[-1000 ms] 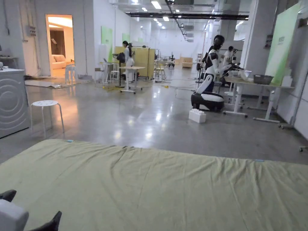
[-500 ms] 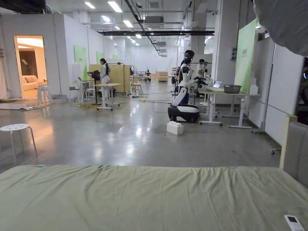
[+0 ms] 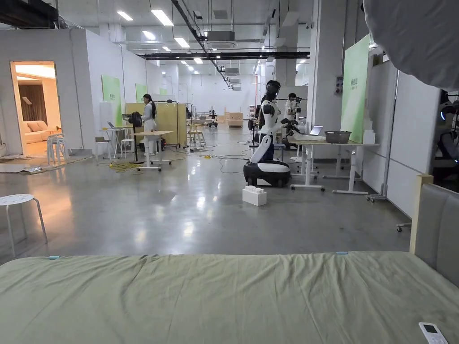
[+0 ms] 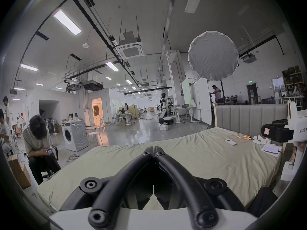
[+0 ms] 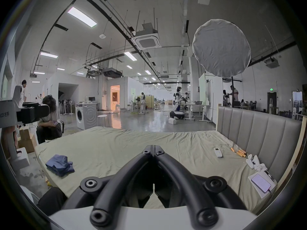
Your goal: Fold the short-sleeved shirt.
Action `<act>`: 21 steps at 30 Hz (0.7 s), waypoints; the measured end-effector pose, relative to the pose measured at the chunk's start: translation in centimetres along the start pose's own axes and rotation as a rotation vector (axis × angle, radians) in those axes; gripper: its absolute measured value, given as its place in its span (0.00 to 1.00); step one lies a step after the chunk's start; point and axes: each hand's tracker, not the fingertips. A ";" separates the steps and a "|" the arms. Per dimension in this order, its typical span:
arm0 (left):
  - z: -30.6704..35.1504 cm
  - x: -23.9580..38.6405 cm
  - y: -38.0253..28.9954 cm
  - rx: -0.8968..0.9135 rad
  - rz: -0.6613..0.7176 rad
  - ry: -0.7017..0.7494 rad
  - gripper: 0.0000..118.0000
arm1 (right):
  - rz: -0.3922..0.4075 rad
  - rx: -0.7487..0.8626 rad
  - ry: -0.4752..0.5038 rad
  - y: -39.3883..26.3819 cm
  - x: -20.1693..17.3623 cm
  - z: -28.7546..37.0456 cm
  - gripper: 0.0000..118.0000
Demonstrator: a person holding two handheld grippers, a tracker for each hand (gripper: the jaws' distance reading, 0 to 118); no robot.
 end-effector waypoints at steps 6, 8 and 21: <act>0.0 -0.3 -0.1 -0.013 0.034 -0.009 0.00 | -0.010 -0.025 0.004 0.0 -0.2 -0.2 0.00; 0.0 -0.5 -0.2 -0.018 0.039 -0.003 0.00 | -0.015 -0.023 0.003 0.0 -0.2 -0.4 0.00; -0.9 -0.7 -1.2 -0.053 0.072 0.017 0.78 | -0.007 -0.014 -0.008 0.2 -0.6 -0.7 1.00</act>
